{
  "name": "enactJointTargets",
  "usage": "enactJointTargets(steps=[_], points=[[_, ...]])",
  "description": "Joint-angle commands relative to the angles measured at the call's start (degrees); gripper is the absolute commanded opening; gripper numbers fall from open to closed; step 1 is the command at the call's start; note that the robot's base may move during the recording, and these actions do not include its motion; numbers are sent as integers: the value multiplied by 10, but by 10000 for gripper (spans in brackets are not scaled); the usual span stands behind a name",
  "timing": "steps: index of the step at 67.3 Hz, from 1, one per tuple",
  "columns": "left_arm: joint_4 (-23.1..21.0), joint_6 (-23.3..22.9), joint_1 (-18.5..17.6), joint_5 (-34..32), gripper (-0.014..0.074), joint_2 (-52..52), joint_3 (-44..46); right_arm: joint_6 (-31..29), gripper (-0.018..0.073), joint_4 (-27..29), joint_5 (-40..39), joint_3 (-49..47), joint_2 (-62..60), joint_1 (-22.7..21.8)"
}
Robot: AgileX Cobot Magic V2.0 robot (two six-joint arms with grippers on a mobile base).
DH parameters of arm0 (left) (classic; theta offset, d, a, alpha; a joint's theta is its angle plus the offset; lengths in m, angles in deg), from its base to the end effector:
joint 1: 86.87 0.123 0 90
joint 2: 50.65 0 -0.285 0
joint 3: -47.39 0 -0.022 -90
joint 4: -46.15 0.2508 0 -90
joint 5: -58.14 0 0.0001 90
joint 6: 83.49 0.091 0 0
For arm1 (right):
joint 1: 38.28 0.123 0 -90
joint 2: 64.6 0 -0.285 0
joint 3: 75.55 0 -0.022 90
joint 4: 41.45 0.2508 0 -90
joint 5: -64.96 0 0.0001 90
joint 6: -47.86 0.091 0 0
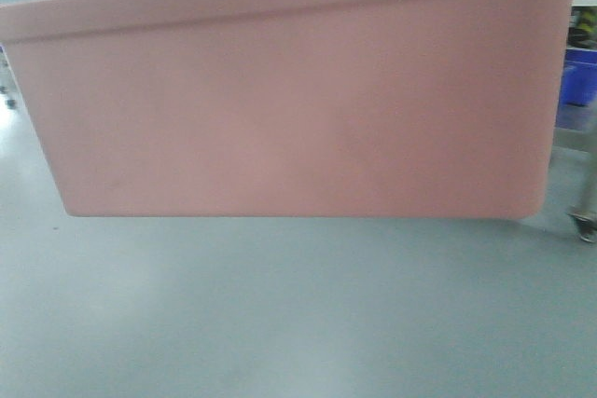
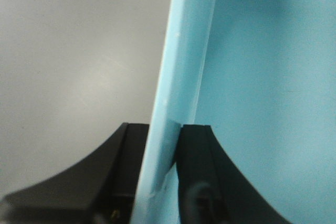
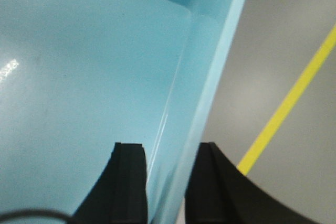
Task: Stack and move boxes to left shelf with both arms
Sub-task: 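Keep holding the stacked bins while the base drives toward the shelves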
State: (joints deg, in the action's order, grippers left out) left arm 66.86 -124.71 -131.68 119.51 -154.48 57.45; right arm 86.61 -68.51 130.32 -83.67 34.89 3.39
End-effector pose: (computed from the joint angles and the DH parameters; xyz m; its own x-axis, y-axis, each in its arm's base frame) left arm 0.2741 -0.2325 0.3277 -0.8385 0.1438 -0.5255 0.1637 0.9865 0.0088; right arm 0.2748 0.1941 0.3455 -0.8119 -0.1744 -0.5572 -0.1180 0.9837 -0.1360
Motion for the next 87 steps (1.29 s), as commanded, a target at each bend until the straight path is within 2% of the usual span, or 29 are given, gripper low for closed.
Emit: enactJointTargets(steps=[1,87], points=[[-81,1,-33,-130,-3,28,27,21,55,45,-151,-26,-20,20],[-87,1,-33,-135,-3,23,27,21,55,42,-142,-26,-20,20]])
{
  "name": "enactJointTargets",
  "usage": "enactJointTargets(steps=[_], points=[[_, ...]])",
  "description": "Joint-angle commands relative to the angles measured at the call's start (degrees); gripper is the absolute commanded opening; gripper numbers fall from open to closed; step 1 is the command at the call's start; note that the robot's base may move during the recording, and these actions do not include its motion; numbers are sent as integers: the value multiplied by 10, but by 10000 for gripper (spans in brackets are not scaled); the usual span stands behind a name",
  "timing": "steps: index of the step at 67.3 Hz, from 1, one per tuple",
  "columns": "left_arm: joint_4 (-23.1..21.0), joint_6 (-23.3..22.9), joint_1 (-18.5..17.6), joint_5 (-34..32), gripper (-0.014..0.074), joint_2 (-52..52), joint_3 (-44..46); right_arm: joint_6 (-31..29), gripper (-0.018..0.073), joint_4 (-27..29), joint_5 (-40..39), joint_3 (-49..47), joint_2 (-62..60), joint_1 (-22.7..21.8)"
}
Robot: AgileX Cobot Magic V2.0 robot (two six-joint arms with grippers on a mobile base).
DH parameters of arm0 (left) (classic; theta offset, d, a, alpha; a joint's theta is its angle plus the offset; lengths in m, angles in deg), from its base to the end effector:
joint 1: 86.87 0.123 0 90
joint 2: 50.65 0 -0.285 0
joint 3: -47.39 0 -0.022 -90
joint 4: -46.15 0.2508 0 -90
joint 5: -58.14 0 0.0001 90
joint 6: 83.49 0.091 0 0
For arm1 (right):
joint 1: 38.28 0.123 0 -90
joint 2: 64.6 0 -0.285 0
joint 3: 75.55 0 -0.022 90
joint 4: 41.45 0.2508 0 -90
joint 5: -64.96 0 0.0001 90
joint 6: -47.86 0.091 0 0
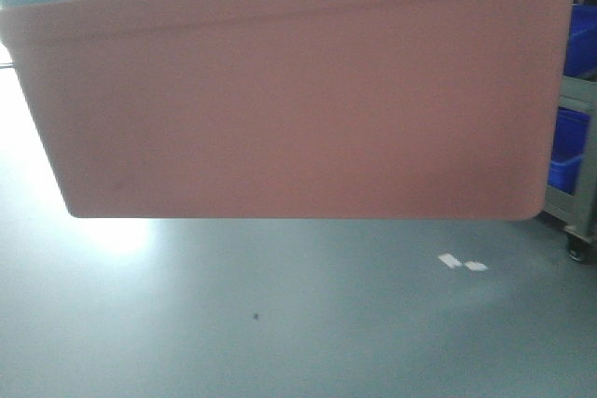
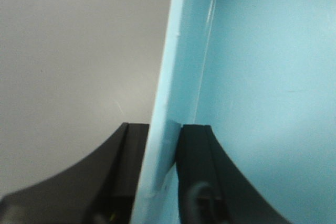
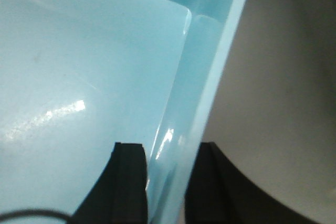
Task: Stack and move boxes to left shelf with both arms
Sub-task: 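Keep holding the stacked bins while the base drives toward the shelves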
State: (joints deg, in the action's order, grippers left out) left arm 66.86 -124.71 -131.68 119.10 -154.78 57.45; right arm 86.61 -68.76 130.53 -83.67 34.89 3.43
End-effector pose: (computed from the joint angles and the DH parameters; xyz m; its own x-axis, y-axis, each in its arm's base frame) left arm 0.2752 -0.2337 0.3261 -0.8377 0.1454 -0.5264 0.1662 0.9861 0.0078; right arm 0.2747 0.1938 0.3456 -0.8117 -0.1767 -0.5566 -0.1171 0.9830 -0.1414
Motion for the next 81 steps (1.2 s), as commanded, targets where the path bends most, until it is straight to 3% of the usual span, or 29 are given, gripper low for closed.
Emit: enactJointTargets(steps=[1,81], points=[[-87,1,-33,-131,-3,25,27,21,55,45,-144,-26,-20,20],[-87,1,-33,-131,-3,22,27,21,55,43,-124,-26,-20,20]])
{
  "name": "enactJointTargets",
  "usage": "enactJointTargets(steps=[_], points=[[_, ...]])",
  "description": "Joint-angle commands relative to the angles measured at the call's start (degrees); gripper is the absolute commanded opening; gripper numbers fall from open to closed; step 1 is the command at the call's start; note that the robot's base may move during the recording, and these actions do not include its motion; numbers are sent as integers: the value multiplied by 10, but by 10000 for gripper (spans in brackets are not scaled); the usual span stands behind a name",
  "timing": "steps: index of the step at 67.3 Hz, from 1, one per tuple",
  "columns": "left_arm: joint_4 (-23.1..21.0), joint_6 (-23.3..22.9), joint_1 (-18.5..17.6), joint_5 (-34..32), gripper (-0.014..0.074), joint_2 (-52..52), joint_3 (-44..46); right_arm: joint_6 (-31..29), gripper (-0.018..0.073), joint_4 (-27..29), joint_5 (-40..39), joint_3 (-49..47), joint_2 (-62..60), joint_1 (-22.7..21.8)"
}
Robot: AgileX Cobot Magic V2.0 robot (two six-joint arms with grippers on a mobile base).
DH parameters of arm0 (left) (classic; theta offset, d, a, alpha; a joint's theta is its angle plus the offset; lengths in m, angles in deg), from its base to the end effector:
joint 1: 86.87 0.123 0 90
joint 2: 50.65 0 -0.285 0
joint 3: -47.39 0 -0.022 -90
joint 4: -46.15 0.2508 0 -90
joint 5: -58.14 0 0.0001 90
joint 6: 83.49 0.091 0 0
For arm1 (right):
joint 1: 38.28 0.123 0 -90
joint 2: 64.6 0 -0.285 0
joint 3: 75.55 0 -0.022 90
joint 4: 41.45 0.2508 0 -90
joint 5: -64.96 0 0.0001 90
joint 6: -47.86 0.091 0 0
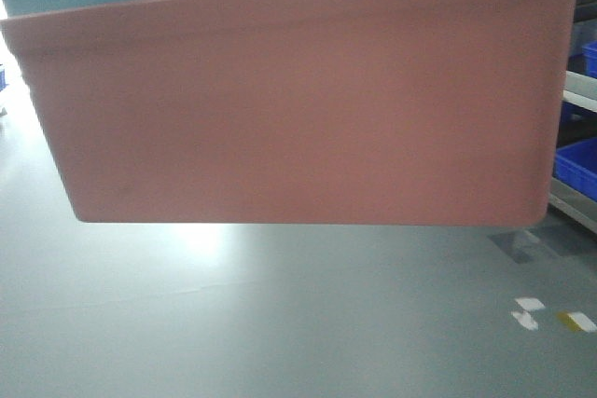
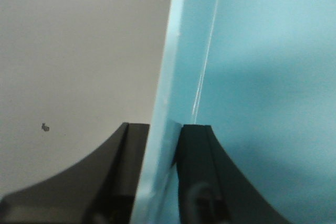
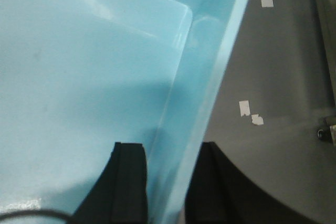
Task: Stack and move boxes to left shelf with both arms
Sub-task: 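Keep holding the stacked bins while the base drives toward the shelves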
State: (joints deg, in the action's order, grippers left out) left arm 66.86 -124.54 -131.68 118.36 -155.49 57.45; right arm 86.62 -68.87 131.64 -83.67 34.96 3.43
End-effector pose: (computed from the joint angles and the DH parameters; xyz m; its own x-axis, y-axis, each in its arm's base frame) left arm 0.2776 -0.2364 0.3221 -0.8368 0.1521 -0.5260 0.1732 0.9848 0.0092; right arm 0.2740 0.1926 0.3446 -0.8201 -0.1770 -0.5441 -0.1100 0.9820 -0.1535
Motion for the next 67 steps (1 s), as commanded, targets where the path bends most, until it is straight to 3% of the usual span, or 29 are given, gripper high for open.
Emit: enactJointTargets(steps=[1,67], points=[[-87,-1,-33,-124,-3,29,27,21,55,44,-135,-26,-21,20],[-87,-1,-33,-124,-3,29,27,21,55,44,-134,-26,-21,20]])
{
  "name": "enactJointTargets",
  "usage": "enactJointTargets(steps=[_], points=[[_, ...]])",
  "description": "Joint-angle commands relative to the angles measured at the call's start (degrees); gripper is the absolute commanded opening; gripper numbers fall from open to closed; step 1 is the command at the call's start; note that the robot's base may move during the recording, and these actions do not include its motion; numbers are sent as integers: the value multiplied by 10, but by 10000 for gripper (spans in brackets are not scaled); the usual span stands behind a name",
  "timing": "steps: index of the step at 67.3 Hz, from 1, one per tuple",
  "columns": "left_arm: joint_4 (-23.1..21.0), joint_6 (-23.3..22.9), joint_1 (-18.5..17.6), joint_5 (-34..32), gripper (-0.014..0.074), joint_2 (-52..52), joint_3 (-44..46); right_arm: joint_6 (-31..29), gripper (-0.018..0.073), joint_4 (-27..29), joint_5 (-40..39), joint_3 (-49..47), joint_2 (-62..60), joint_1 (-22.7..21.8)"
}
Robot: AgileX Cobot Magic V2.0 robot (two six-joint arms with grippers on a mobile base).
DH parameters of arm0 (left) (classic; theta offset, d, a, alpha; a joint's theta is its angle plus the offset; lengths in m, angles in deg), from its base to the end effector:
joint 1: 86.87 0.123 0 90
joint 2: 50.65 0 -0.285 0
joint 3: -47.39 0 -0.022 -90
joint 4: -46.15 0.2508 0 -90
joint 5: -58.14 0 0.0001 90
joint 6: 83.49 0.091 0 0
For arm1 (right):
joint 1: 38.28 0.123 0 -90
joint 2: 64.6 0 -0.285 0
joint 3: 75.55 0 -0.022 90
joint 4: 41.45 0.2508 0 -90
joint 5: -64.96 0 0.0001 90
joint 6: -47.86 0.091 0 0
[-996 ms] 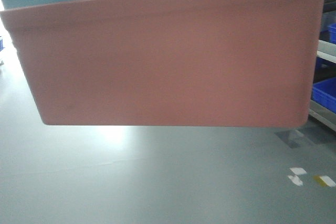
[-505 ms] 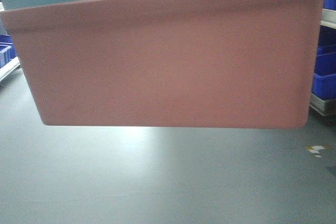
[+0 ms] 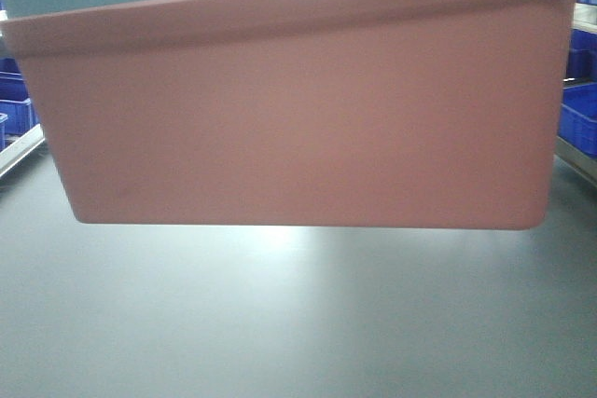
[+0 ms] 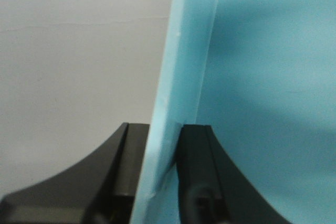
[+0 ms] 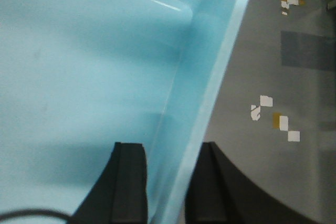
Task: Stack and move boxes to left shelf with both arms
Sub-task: 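Keep holding the stacked bins while the base drives toward the shelves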
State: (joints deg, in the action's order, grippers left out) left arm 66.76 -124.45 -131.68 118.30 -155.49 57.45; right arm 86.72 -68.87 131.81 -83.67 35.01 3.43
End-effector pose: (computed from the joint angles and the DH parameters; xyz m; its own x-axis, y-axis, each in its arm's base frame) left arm 0.2776 -0.2365 0.3221 -0.8367 0.1528 -0.5258 0.1747 0.9846 0.0080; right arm 0.2739 0.1925 0.3443 -0.8220 -0.1754 -0.5419 -0.1077 0.9821 -0.1546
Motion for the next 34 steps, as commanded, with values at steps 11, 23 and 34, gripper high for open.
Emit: enactJointTargets(steps=[11,23,34], points=[[-86,-2,-33,-123,-3,28,27,20,55,44,-136,-26,-21,20],[-86,-2,-33,-123,-3,27,27,20,55,43,-136,-26,-21,20],[-86,-2,-33,-124,-3,27,27,20,55,43,-136,-26,-21,20]])
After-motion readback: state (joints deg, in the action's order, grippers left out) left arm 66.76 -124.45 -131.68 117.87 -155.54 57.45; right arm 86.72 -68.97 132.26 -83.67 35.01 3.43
